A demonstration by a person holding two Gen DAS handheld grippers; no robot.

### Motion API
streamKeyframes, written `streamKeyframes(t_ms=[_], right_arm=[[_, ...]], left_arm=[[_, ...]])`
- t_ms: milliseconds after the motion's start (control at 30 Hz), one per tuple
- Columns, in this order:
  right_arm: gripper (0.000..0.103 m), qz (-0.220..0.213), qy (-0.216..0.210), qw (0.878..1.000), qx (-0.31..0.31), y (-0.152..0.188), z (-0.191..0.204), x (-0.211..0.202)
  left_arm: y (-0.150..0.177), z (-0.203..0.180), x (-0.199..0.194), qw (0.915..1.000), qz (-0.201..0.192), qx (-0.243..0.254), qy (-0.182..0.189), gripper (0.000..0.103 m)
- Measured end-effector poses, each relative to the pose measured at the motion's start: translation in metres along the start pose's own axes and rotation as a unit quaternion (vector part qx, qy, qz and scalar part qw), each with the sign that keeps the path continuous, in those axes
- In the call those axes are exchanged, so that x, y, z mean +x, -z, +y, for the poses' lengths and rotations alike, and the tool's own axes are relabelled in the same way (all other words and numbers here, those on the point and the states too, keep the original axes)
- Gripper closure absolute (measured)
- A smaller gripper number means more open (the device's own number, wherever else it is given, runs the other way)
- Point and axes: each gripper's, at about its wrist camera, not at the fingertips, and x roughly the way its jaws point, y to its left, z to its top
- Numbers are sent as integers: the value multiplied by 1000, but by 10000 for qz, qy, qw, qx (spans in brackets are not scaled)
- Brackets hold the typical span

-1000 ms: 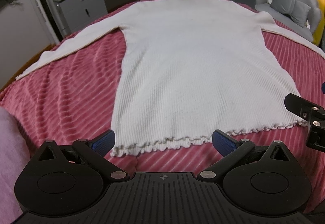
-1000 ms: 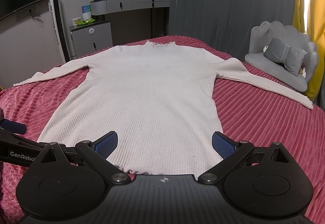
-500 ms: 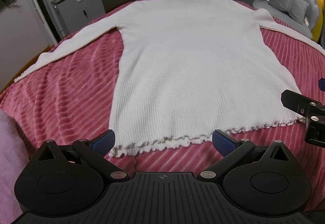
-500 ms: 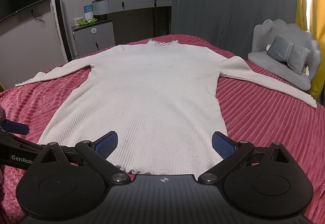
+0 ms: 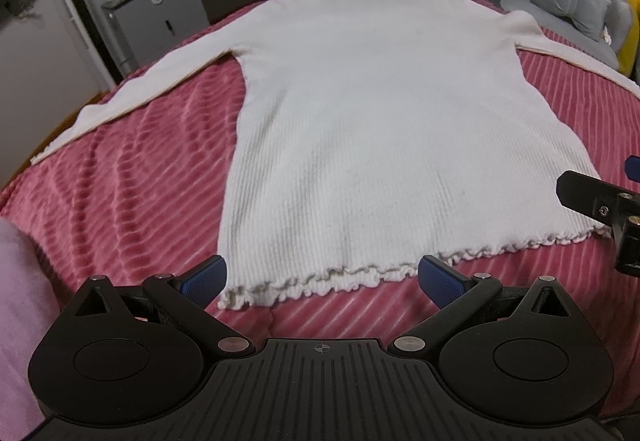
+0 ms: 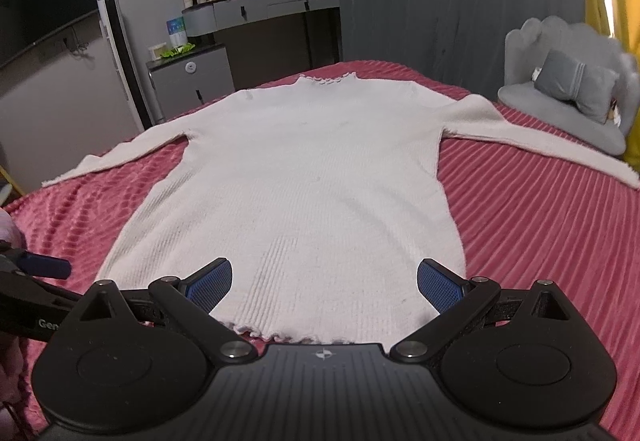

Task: Fold small clothes
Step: 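Grasp the sweater sleeve cuff with the right gripper and lift it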

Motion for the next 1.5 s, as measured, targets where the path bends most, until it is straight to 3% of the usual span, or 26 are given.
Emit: streamKeyframes(t_ms=[233,367,533,633,733,800,867,967,1100,1267,1333,1400,1433,1500], right_arm=[[4,55,-444,9969,640,4,-21,8],[4,-340,-610,9911,1129,-8,-55,7],[4,-563,-163,9768,2059,-53,-138,21],[4,-501,445,9569,2825,-70,-204,39],[9,-737,908,9259,3592,-72,-271,51],[22,-804,1073,9051,4035,-72,-310,59],[46,-843,1150,8874,4384,-69,-345,71],[60,-730,1378,8555,4937,-66,-391,94],[65,-774,1529,8157,5525,-59,-434,119],[65,-1010,1516,7918,5830,-53,-459,142],[65,-1146,1473,7850,5907,-49,-469,148],[73,-1220,1483,7880,5850,-49,-474,150],[90,-1212,1519,7956,5739,-54,-477,153],[95,-1066,1713,8178,5390,-61,-475,152]], left_arm=[[-8,-1,1,9999,135,-9,99,0],[-37,8,-9,9997,-96,-202,-19,0],[-88,22,-17,9966,-577,-531,-258,0],[-120,25,-8,9941,-673,-801,-285,0],[-147,21,10,9928,-746,-909,-248,0],[-161,15,26,9929,-765,-883,-233,0],[-174,8,43,9927,-775,-892,-259,0],[-187,5,71,9924,-698,-990,-217,0],[-191,10,103,9922,-545,-1083,-285,0],[-192,24,131,9910,-387,-1219,-397,0],[-191,29,140,9907,-337,-1245,-428,0],[-189,31,146,9905,-270,-1257,-495,0],[-188,33,148,9903,-236,-1263,-529,0],[-185,35,148,9905,-227,-1237,-557,0]])
